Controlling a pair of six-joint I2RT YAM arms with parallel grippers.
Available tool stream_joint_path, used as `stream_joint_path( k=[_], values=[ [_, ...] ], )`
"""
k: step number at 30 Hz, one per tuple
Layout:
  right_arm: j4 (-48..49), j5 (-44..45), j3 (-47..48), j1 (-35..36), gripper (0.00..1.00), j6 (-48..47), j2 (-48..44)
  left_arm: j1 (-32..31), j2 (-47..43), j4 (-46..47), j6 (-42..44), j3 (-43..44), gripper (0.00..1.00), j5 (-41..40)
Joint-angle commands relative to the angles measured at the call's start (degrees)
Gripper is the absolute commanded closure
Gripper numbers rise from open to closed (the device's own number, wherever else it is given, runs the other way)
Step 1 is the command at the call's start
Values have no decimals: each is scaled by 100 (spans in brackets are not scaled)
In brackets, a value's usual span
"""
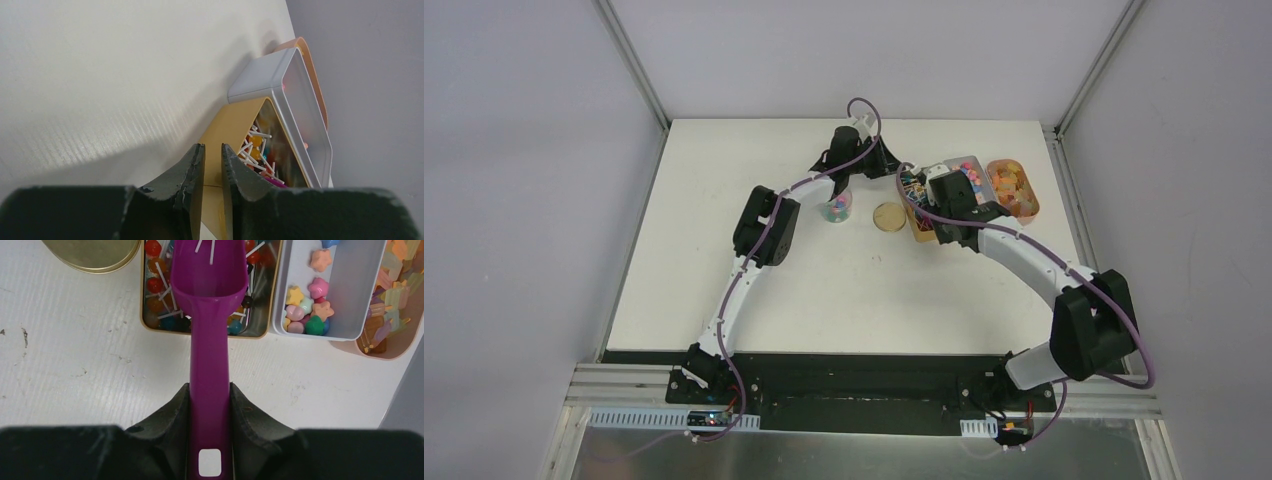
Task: Pack the candies
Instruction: Scoop the fake candies from the storage box.
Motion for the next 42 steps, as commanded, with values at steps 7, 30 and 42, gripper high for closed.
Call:
stream_joint_path(
  k=[7, 30, 42],
  values=[
    [1565, -205, -836, -149, 100, -27, -492, -110, -75, 281, -101, -107, 82, 240],
    [3360, 60, -1908, -166, 100, -84, -681, -172, -5, 366, -192, -77, 83, 134],
    [4154, -178, -2301, -424, 100, 75, -782, -189, -96, 582, -421, -238, 84, 153]
  ],
)
